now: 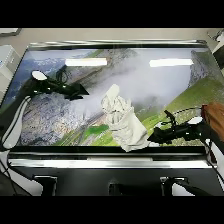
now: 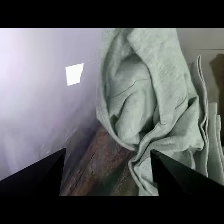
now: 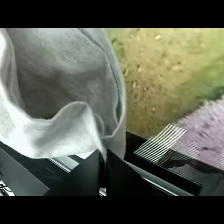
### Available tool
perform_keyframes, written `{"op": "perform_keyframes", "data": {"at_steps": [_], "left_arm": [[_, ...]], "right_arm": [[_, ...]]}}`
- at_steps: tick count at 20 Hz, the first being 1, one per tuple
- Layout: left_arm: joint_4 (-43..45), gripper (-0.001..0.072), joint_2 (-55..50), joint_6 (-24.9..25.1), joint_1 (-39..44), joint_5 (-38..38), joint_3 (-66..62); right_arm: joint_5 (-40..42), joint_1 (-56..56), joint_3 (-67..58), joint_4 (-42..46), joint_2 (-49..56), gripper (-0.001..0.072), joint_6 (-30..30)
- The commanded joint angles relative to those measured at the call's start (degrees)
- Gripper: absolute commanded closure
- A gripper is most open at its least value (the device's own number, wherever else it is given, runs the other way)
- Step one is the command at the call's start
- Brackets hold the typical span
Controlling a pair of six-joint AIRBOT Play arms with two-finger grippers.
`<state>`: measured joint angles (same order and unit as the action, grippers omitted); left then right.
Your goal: Fold the clothes and pants, and hang the long-sleeved shirts on hangers.
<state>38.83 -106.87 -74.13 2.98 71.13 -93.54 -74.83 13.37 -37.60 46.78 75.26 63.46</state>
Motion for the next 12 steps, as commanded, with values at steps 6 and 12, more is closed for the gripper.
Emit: {"op": "perform_keyframes", "data": {"at_steps": [6, 12], "left_arm": [[-5.60, 0.0099, -6.54, 3.63, 4.09, -2.89, 0.02], [-2.82, 0.0107, -7.69, 0.98, 6.08, -5.22, 0.00]], "right_arm": [[-0.87, -0.04, 0.00, 0.00, 0.02, 0.0678, 0.35], [-1.27, -0.04, 0.00, -0.04, 0.00, 0.0678, 0.33]]}}
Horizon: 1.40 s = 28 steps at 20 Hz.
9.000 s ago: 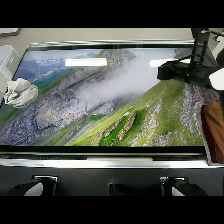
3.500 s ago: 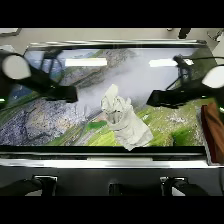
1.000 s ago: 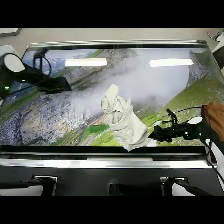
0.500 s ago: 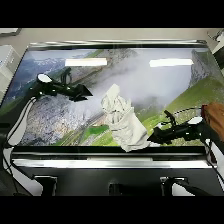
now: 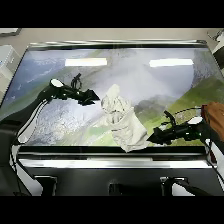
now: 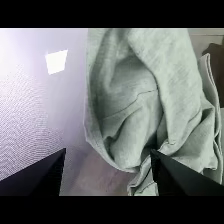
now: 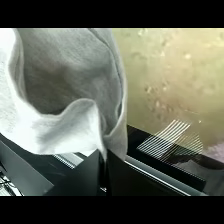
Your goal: Fold the clothes and pants, and hang the long-sleeved shirts on hangers.
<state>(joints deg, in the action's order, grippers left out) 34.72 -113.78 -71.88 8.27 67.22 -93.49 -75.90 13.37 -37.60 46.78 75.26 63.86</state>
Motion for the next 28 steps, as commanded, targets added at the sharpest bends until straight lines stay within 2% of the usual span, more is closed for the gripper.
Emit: {"op": "perform_keyframes", "data": {"at_steps": [1, 4, 6, 10, 14, 16, 19, 20, 21, 22, 28], "left_arm": [[1.31, 0.0107, -1.33, -1.73, 0.87, -1.16, -0.33], [1.31, 0.0117, -2.75, -2.93, 1.31, -1.07, -2.54], [1.40, 0.0192, -3.93, -3.37, 1.99, -0.83, -5.09], [3.23, 0.0200, -6.56, -6.19, 3.13, 0.35, -7.74], [3.28, 0.0335, -7.52, -6.60, 3.67, 2.36, -7.82], [3.28, 0.0340, -7.52, -6.64, 3.72, 2.23, -7.82], [3.28, 0.0556, -7.54, -6.73, 3.78, 2.16, -7.82], [3.26, 0.0594, -7.54, -6.60, 3.85, 2.16, -7.82], [3.26, 0.0595, -7.54, -6.58, 3.89, 2.16, -7.82], [3.26, 0.0679, -7.54, -6.40, 3.96, 2.16, -7.82], [3.56, 0.0684, -7.32, -5.68, 3.10, 2.69, -12.33]], "right_arm": [[-0.26, -0.04, 0.00, -0.09, -0.04, 0.0678, -0.07], [-0.50, -0.04, 0.00, -0.09, -0.04, 0.0677, -0.07], [-0.44, -0.04, 0.00, -0.09, -0.04, 0.0677, -0.09], [-0.07, -0.04, 0.00, -0.09, -0.04, 0.0677, -0.11], [0.00, -0.04, 0.00, -0.28, -0.04, 0.0677, -0.26], [0.26, -0.04, 0.00, -0.31, -0.04, 0.0677, -0.26], [1.11, -0.04, 0.00, -1.07, -0.04, 0.0678, -0.26], [1.25, -0.04, 0.00, -1.33, -0.04, 0.0678, -0.26], [1.27, -0.04, 0.00, -1.36, -0.04, 0.0678, -0.26], [1.25, -0.04, 0.00, -1.36, -0.04, 0.0678, -0.26], [1.79, -0.04, -0.33, -1.40, -2.69, 0.0679, -0.26]]}}
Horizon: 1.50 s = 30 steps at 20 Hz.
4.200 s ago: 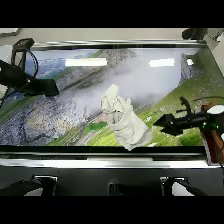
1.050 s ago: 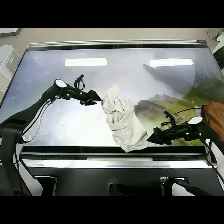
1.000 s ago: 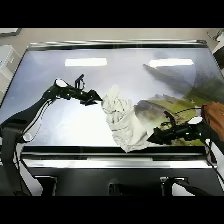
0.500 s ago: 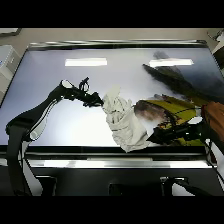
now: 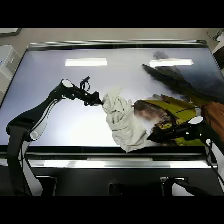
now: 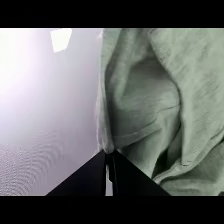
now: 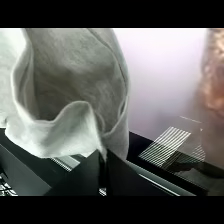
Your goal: Fold the clothes and pants, and hang the long-sleeved shirts on hangers.
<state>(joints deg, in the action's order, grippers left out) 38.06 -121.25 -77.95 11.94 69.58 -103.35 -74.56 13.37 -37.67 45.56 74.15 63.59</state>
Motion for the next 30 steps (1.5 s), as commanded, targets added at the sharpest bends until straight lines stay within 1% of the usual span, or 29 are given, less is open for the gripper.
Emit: {"op": "perform_keyframes", "data": {"at_steps": [1, 3, 5, 7, 9, 12, 15, 16, 18, 20, 21, 23, 26, 28, 30], "left_arm": [[1.33, 0.0684, 0.33, 0.35, -1.09, 1.09, -4.33], [6.01, 0.0685, 0.90, -0.79, -2.51, 4.39, -9.01], [10.86, 0.0685, 2.16, -2.05, -4.39, 8.48, -13.77], [14.71, 0.0685, 5.75, -3.28, -6.75, 9.27, -15.45], [17.27, 0.0686, 11.04, -5.25, -9.51, 8.87, -15.43], [21.81, 0.0685, 21.20, -8.79, -13.42, 6.95, -15.43], [29.00, 0.0685, 33.03, -13.33, -16.39, 2.60, -15.43], [30.95, 0.0685, 36.81, -15.19, -17.07, 0.87, -15.43], [32.79, 0.0685, 44.37, -15.78, -17.94, -1.44, -15.41], [34.71, 0.0684, 51.58, -17.38, -17.92, -0.66, -15.41], [34.88, 0.0684, 54.93, -18.40, -17.92, 0.66, -15.41], [35.82, 0.0684, 61.86, -20.83, -17.92, 5.57, -15.41], [40.70, 0.0685, 69.66, -26.84, -17.92, 12.76, -15.41], [43.50, 0.0685, 71.41, -27.45, -17.92, 15.41, -15.39], [43.54, 0.0684, 70.31, -25.97, -17.92, 15.15, -13.53]], "right_arm": [[0.66, -0.04, -0.83, -0.20, -2.89, 0.0679, 0.00], [1.57, -0.04, -3.21, -0.98, -6.08, 0.0680, 0.00], [4.20, -0.07, -7.48, -1.66, -9.16, 0.0681, 0.02], [8.83, -1.81, -13.16, -1.60, -11.32, 0.0681, 0.11], [13.20, -6.45, -20.13, -0.48, -11.58, 0.0681, 0.57], [21.81, -15.06, -31.26, 7.80, -11.61, 0.0681, 5.68], [26.69, -19.54, -41.62, 15.30, -11.61, 0.0681, 11.17], [26.64, -19.74, -45.20, 16.15, -11.61, 0.0681, 12.13], [24.44, -19.74, -51.69, 16.96, -12.07, 0.0681, 12.72], [19.91, -19.74, -56.94, 17.07, -13.75, 0.0681, 13.31], [16.48, -19.74, -59.08, 17.05, -15.17, 0.0681, 14.82], [9.84, -19.74, -61.79, 16.59, -18.95, 0.0681, 16.81], [2.82, -19.74, -62.60, 17.27, -26.43, 0.0681, 21.84], [1.16, -19.74, -62.60, 19.65, -28.68, 0.0681, 25.64], [1.11, -19.74, -62.53, 20.61, -27.30, 0.0681, 26.43]]}}
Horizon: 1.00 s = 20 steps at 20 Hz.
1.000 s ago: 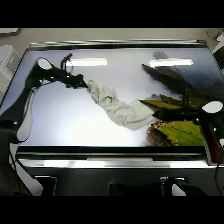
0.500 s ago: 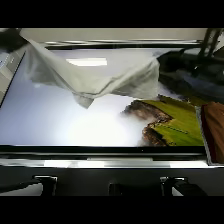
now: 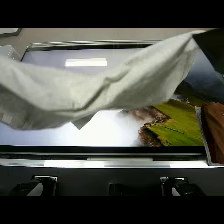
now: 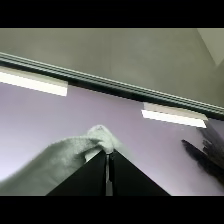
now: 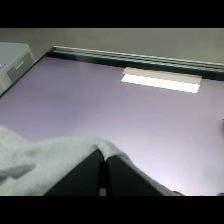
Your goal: Fold the clothes and pants, and hang the long-sleeved shirts on hangers.
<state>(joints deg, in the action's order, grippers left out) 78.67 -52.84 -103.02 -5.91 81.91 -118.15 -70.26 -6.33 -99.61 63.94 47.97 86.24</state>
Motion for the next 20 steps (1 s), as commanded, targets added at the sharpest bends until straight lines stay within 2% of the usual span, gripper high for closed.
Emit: {"op": "perform_keyframes", "data": {"at_steps": [1, 4, 7, 11, 13, 16, 19, 20], "left_arm": [[2.19, 0.0684, 0.31, 0.68, -0.07, 2.45, 3.26], [1.49, 0.0683, -7.89, 5.57, -0.07, -0.09, 10.36], [1.49, 0.0683, -20.33, 9.29, -0.07, -8.28, 16.48], [-1.97, 0.0684, -39.76, 13.20, -0.04, -20.85, 16.68], [-3.30, 0.0684, -47.80, 13.29, 0.04, -24.61, 15.15], [-3.72, 0.0683, -56.28, 13.29, 0.35, -26.36, 11.58], [-4.33, 0.0674, -59.74, 13.25, 0.42, -25.83, 9.38], [-4.33, 0.0629, -59.45, 13.05, 0.28, -25.33, 9.29]], "right_arm": [[-3.21, -0.04, -0.59, 2.36, 0.76, 0.0681, 4.28], [-4.09, -0.04, -0.28, 2.05, 10.36, 0.0680, 6.05], [-4.90, -0.04, 0.66, 2.16, 22.75, 0.0679, 6.38], [-2.99, -0.04, 1.20, 2.45, 40.17, 0.0679, 6.67], [0.44, -0.04, 1.18, 2.82, 46.90, 0.0679, 6.25], [6.95, -0.04, 1.18, 2.75, 53.33, 0.0679, 5.92], [13.75, -0.04, 1.18, 2.73, 56.04, 0.0674, 7.04], [15.21, 0.13, 1.18, 2.75, 56.08, 0.0623, 7.30]]}}
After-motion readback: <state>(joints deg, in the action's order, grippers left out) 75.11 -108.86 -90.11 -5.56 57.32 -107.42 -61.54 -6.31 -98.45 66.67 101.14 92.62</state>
